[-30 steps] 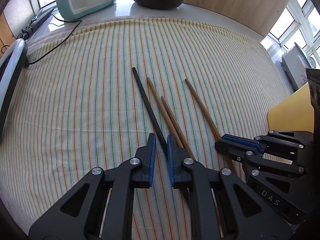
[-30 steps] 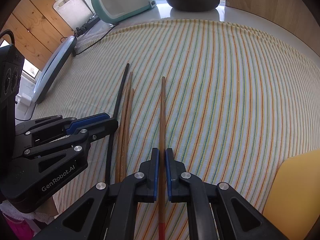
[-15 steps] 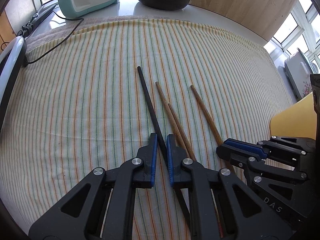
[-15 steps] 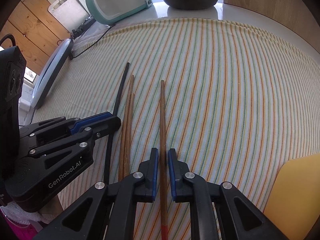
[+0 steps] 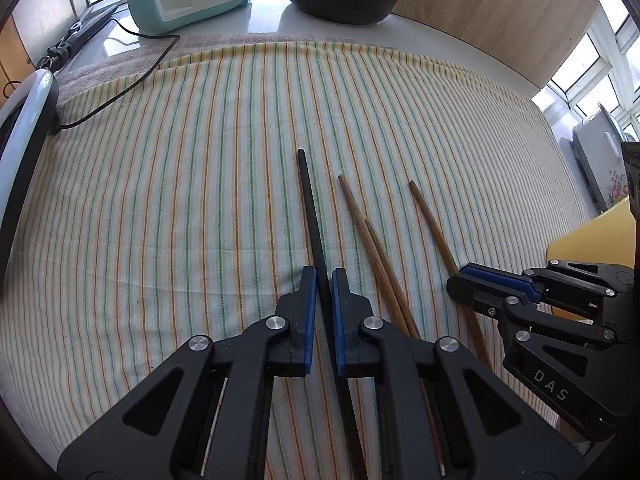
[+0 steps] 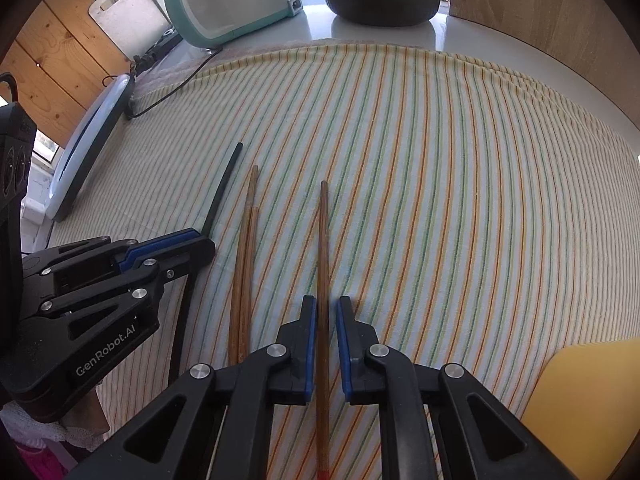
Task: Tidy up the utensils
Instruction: 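Lift both chopsticks upright and carry them toward the yellow bin, then lower both chopsticks into the yellow bin and open both tools, then move both open tools back down over the two wooden chopsticks on the cloth, then close the right tool on a wooden chopstick while the left tool grasps the other wooden chopstick, then lift both wooden chopsticks upright and carry them over the yellow bin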
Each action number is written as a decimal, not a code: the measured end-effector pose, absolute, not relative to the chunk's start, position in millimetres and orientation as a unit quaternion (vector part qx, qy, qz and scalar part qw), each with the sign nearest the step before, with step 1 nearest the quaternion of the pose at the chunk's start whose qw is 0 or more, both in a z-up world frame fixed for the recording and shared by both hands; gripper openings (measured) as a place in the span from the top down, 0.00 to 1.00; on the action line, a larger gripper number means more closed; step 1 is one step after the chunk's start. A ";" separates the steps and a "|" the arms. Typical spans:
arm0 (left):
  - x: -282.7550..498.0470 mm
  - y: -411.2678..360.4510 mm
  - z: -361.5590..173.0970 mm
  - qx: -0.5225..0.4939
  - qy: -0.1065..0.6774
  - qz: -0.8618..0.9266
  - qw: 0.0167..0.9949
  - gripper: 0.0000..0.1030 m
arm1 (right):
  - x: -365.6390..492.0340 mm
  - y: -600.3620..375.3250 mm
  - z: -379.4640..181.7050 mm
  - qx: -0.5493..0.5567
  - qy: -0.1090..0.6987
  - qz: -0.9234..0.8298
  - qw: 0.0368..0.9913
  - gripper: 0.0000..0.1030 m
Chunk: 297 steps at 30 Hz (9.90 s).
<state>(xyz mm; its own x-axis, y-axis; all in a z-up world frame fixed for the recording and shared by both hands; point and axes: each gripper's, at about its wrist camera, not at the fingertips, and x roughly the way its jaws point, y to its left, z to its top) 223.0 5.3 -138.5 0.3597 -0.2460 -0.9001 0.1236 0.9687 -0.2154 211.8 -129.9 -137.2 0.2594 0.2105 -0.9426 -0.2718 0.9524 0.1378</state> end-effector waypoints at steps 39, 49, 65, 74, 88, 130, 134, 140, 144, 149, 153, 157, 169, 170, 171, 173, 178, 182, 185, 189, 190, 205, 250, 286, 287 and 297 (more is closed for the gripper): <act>110.1 31.7 7.1 -0.096 0.363 -0.185 0.908 0.97 | 101.2 -193.3 -0.4 0.035 0.399 0.199 0.894 0.96; 96.4 12.0 43.9 -0.094 0.324 -0.222 0.915 0.97 | 77.9 -227.8 43.7 0.065 0.345 0.197 0.916 0.96; 93.3 -34.6 90.6 -0.092 0.278 -0.271 0.917 0.97 | 47.8 -320.8 97.1 0.126 0.263 0.143 0.946 0.96; 96.7 -69.3 107.8 -0.085 0.266 -0.298 0.913 0.97 | 42.5 -352.1 100.5 0.134 0.251 0.109 0.953 0.96; 101.8 -111.5 123.0 -0.076 0.254 -0.327 0.907 0.97 | 46.8 -384.2 78.2 0.146 0.266 0.077 0.950 0.96; 138.6 -190.0 41.6 -0.009 0.333 -0.293 0.896 0.97 | 44.4 -363.2 40.8 0.096 0.297 0.064 0.948 0.89; 134.5 -188.6 43.1 -0.006 0.330 -0.295 0.897 0.96 | 41.1 -360.3 43.0 0.089 0.291 0.059 0.951 0.80; 128.3 -183.2 48.0 -0.008 0.323 -0.295 0.899 0.82 | 37.8 -354.8 44.9 0.083 0.288 0.058 0.952 0.72; 125.0 -176.0 50.8 -0.011 0.317 -0.293 0.902 0.75 | 34.7 -353.0 47.9 0.083 0.279 0.053 0.955 0.59; 120.4 -165.0 51.9 -0.009 0.310 -0.285 0.907 0.75 | 29.7 -347.6 53.4 0.078 0.262 0.047 0.961 0.39; 117.1 -153.5 50.1 -0.008 0.306 -0.275 0.911 0.67 | 28.2 -338.6 56.2 0.070 0.258 0.051 0.962 0.32; 115.6 -138.4 45.5 -0.002 0.305 -0.257 0.917 0.60 | 28.6 -324.2 56.3 0.060 0.258 0.060 0.962 0.27; 134.3 -60.7 5.4 -0.014 0.362 -0.190 0.912 0.49 | 26.1 -276.3 42.1 0.039 0.271 0.121 0.954 0.26; 137.2 -52.2 -1.4 -0.024 0.374 -0.186 0.908 0.50 | 26.6 -271.7 39.1 0.039 0.276 0.130 0.952 0.26; 140.0 -43.6 -8.4 -0.034 0.386 -0.182 0.904 0.50 | 27.6 -267.0 35.3 0.038 0.282 0.139 0.949 0.26; 145.4 -29.9 -22.9 -0.048 0.406 -0.171 0.896 0.50 | 29.1 -257.5 27.3 0.034 0.292 0.153 0.943 0.26; 156.8 -9.8 -59.0 -0.066 0.450 -0.151 0.878 0.50 | 29.7 -236.3 3.9 0.020 0.320 0.175 0.931 0.26; 164.6 -5.7 -86.7 -0.072 0.486 -0.145 0.859 0.50 | 28.9 -228.1 -11.0 0.021 0.338 0.184 0.923 0.26; 169.6 -7.2 -103.6 -0.070 0.503 -0.141 0.850 0.55 | 28.9 -225.3 -18.1 0.026 0.347 0.187 0.918 0.26; 177.3 -8.3 -121.9 -0.085 0.526 -0.141 0.835 0.73 | 29.0 -223.5 -24.0 0.028 0.356 0.188 0.915 0.26; 178.8 -8.7 -124.9 -0.086 0.528 -0.141 0.833 0.74 | 29.3 -223.0 -25.0 0.029 0.358 0.189 0.914 0.26; 190.3 -24.3 -136.7 -0.063 0.544 -0.134 0.826 0.85 | 33.8 -231.1 -31.6 0.056 0.376 0.182 0.907 0.26; 169.3 29.1 -139.8 -0.076 0.551 -0.115 0.823 0.95 | 138.7 -144.9 -101.4 0.028 0.537 0.214 0.816 0.56; 134.6 23.8 -94.5 -0.038 0.462 -0.097 0.880 0.95 | 163.6 -110.1 -116.0 -0.048 0.536 0.173 0.825 0.96; 132.9 23.0 -92.1 -0.037 0.460 -0.099 0.882 0.95 | 161.0 -112.3 -112.0 -0.046 0.531 0.175 0.828 0.96; 118.2 22.1 -62.9 -0.045 0.425 -0.121 0.896 0.96 | 133.2 -141.0 -66.0 -0.009 0.476 0.194 0.858 0.96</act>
<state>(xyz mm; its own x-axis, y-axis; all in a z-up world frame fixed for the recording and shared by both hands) 118.2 22.1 -62.9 0.6100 -0.2549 -0.7503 0.1783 0.9667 -0.1835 133.2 -141.0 -66.0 0.4717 0.3240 -0.8201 -0.3407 0.9248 0.1693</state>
